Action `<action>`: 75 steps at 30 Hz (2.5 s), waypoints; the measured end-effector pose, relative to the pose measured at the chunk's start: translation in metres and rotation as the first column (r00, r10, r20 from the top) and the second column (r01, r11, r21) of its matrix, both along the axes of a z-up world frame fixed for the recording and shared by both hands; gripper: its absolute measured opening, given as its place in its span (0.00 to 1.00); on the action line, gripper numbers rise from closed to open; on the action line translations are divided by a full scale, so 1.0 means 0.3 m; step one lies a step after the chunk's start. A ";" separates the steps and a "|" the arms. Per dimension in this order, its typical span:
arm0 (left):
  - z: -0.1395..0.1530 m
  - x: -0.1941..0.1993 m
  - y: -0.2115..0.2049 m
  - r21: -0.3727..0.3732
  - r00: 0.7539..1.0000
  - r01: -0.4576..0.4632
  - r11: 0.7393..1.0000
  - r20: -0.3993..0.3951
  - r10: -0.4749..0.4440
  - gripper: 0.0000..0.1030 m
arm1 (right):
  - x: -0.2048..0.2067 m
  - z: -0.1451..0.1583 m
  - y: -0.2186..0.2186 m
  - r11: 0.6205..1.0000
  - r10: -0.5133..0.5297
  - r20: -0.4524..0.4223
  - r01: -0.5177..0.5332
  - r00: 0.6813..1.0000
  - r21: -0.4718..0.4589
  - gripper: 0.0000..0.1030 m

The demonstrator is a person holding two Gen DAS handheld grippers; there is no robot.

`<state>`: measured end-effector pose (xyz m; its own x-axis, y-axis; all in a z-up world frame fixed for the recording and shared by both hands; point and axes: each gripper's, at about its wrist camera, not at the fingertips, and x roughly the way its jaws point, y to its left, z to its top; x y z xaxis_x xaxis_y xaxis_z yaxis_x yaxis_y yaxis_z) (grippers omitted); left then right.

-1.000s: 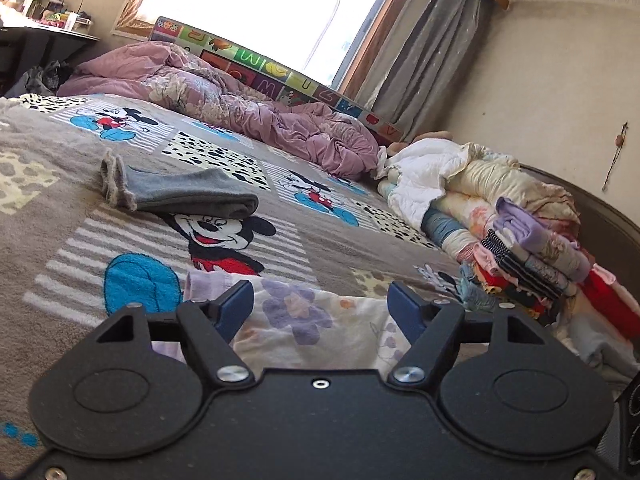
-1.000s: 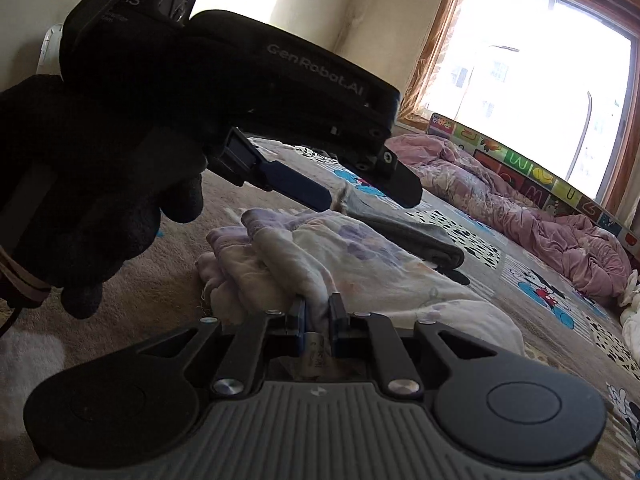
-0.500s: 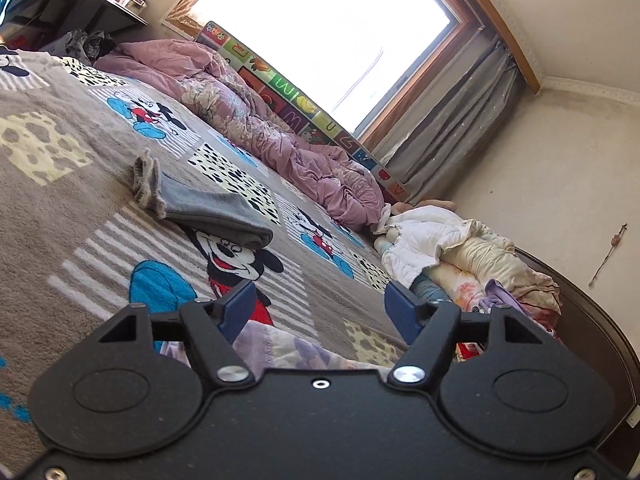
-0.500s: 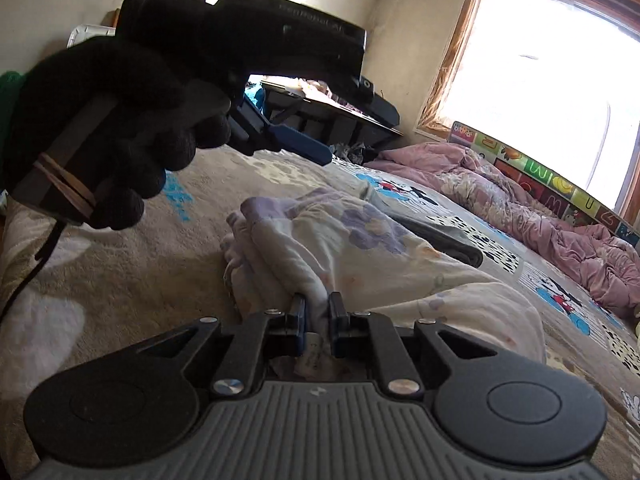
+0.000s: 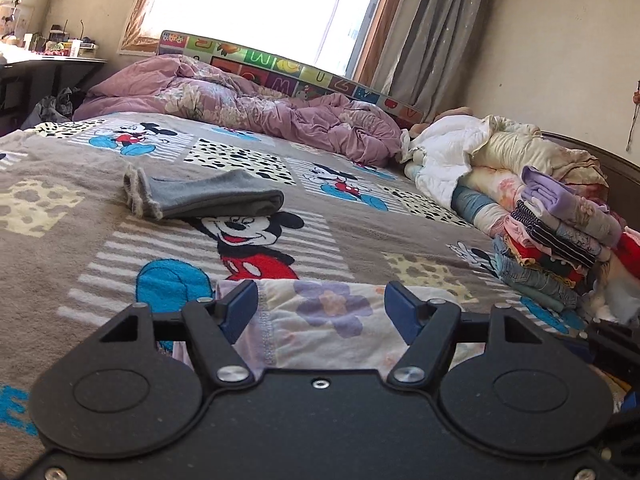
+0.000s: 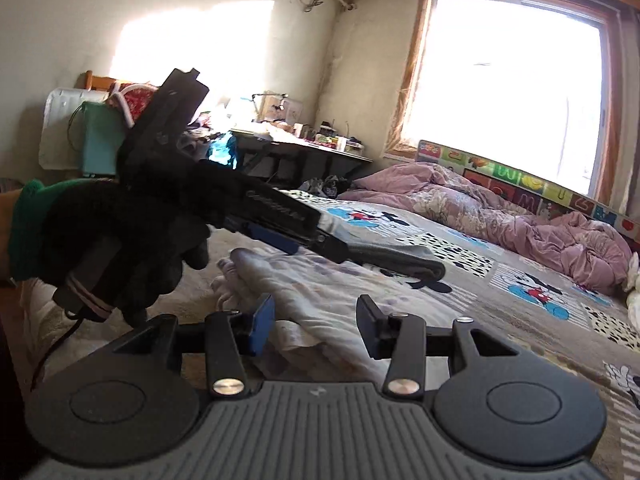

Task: Fold clothes

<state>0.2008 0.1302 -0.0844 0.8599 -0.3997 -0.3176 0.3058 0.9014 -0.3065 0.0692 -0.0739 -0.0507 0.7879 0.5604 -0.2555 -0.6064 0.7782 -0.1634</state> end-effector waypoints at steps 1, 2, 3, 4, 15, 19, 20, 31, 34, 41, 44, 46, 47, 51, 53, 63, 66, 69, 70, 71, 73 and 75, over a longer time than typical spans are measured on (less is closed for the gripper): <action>-0.001 0.000 -0.010 0.025 1.000 -0.002 1.000 0.002 0.002 0.68 | 0.043 0.009 -0.031 0.998 -0.049 -0.024 0.049 0.999 0.029 0.44; -0.003 0.001 -0.019 0.050 1.000 -0.005 0.999 0.004 0.005 0.68 | 0.086 0.017 -0.060 0.994 -0.095 -0.048 0.098 0.994 0.056 0.44; -0.004 0.001 -0.029 0.075 1.000 -0.007 0.997 0.007 0.007 0.68 | 0.128 0.021 -0.078 0.988 -0.130 -0.064 0.135 0.989 0.072 0.44; -0.006 0.001 -0.044 0.100 1.000 0.001 0.995 0.011 -0.002 0.68 | 0.168 0.020 -0.088 0.985 -0.147 -0.083 0.154 0.986 0.084 0.42; -0.150 0.059 -0.091 0.291 0.993 0.080 0.953 -0.110 -0.050 0.70 | 0.299 -0.168 -0.002 0.993 -0.111 -0.234 0.114 0.966 -0.002 0.37; -0.156 0.060 -0.096 0.296 0.993 0.083 0.952 -0.110 -0.052 0.71 | 0.280 -0.156 0.001 0.992 -0.121 -0.221 0.124 0.968 -0.001 0.37; -0.157 0.060 -0.097 0.297 0.993 0.083 0.951 -0.110 -0.052 0.71 | 0.276 -0.145 0.000 0.992 -0.124 -0.219 0.127 0.968 -0.001 0.37; -0.078 -0.047 -0.049 0.270 0.999 0.043 0.962 -0.034 -0.036 0.72 | 0.228 -0.047 -0.004 0.982 -0.190 -0.220 0.185 0.957 -0.046 0.43; -0.080 -0.069 0.059 0.070 0.997 -0.021 0.997 -0.078 0.026 0.73 | 0.195 -0.036 -0.051 0.973 -0.205 -0.251 0.224 0.946 0.051 0.43; -0.093 -0.105 0.277 -0.335 0.969 -0.185 0.924 -0.219 0.114 0.84 | 0.232 -0.131 -0.247 0.770 -0.176 -0.571 0.474 0.801 0.427 0.57; -0.109 -0.077 0.264 -0.354 0.959 -0.199 0.914 -0.265 0.106 0.87 | 0.248 -0.218 -0.311 0.635 -0.095 -0.678 0.569 0.729 0.522 0.63; -0.119 -0.058 0.256 -0.366 0.950 -0.209 0.907 -0.295 0.100 0.87 | 0.253 -0.275 -0.322 0.574 -0.036 -0.716 0.601 0.697 0.556 0.68; -0.124 -0.049 0.251 -0.372 0.946 -0.214 0.903 -0.309 0.097 0.87 | 0.258 -0.300 -0.330 0.541 0.001 -0.732 0.615 0.681 0.573 0.68; -0.145 -0.012 0.234 -0.394 0.926 -0.235 0.889 -0.368 0.082 0.87 | 0.281 -0.335 -0.322 0.536 0.040 -0.738 0.610 0.673 0.584 0.68; -0.156 0.007 0.225 -0.404 0.915 -0.246 0.881 -0.397 0.074 0.87 | 0.308 -0.344 -0.313 0.550 0.051 -0.742 0.602 0.668 0.579 0.68; -0.156 -0.002 0.195 -0.466 0.905 -0.225 0.856 -0.425 0.007 0.60 | 0.357 -0.313 -0.264 0.546 0.106 -0.741 0.584 0.663 0.600 0.53; -0.115 -0.074 0.201 -0.529 0.899 -0.211 0.822 -0.435 -0.049 0.60 | 0.317 -0.251 -0.291 0.519 0.134 -0.745 0.594 0.654 0.614 0.50; -0.125 -0.107 0.217 -0.504 0.890 -0.229 0.833 -0.455 -0.032 0.60 | 0.280 -0.197 -0.312 0.596 0.043 -0.764 0.597 0.643 0.536 0.59; -0.137 -0.105 0.224 -0.489 0.884 -0.229 0.842 -0.466 -0.031 0.68 | 0.272 -0.213 -0.316 0.616 0.025 -0.768 0.595 0.640 0.516 0.62; -0.149 -0.103 0.230 -0.474 0.878 -0.228 0.851 -0.477 -0.030 0.71 | 0.263 -0.230 -0.320 0.636 0.007 -0.772 0.593 0.636 0.494 0.64; -0.172 -0.116 0.246 -0.504 0.870 -0.234 0.831 -0.490 -0.051 0.75 | 0.244 -0.264 -0.328 0.669 -0.025 -0.777 0.588 0.629 0.455 0.66; -0.178 -0.125 0.240 -0.516 0.871 -0.218 0.828 -0.486 -0.074 0.76 | 0.212 -0.302 -0.341 0.620 0.028 -0.777 0.598 0.629 0.507 0.67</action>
<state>0.1632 0.2023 -0.1379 0.6960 -0.5708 -0.4357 -0.0654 0.5538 -0.8300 0.1329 -0.1761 -0.1413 0.7046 0.5697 -0.4230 0.0030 0.5938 0.8046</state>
